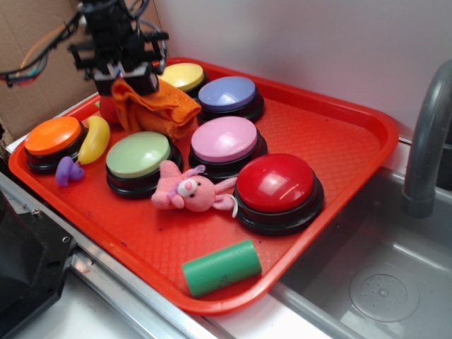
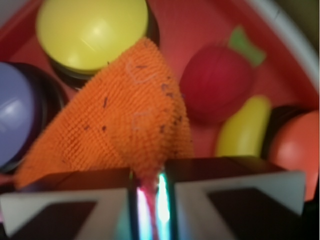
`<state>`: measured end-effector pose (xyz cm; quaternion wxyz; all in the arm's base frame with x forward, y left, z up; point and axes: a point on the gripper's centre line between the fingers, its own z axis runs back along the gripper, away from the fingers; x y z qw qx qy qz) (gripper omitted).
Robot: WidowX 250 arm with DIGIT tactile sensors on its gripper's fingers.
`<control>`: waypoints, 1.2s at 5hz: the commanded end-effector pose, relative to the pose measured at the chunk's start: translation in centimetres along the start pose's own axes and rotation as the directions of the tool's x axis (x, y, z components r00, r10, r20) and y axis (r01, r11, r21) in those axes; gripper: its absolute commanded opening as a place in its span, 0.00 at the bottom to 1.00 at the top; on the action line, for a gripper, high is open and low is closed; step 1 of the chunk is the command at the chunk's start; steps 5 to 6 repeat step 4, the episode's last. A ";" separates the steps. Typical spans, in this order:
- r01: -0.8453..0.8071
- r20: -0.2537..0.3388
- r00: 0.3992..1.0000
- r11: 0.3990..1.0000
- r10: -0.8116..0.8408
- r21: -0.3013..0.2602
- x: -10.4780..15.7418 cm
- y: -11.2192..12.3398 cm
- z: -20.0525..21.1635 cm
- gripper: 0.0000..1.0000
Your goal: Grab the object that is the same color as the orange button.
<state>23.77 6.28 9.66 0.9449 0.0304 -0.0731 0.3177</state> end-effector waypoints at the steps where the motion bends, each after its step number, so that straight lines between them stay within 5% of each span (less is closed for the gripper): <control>1: 0.253 0.040 0.967 0.959 -0.250 -0.127 -3.2 -1.5 8.5 0.00; 3: 0.319 0.051 0.948 0.934 -0.315 -0.162 -7.5 -0.8 10.4 0.00; 6: 0.269 0.035 0.963 0.954 -0.267 -0.131 -7.3 -0.7 10.1 0.00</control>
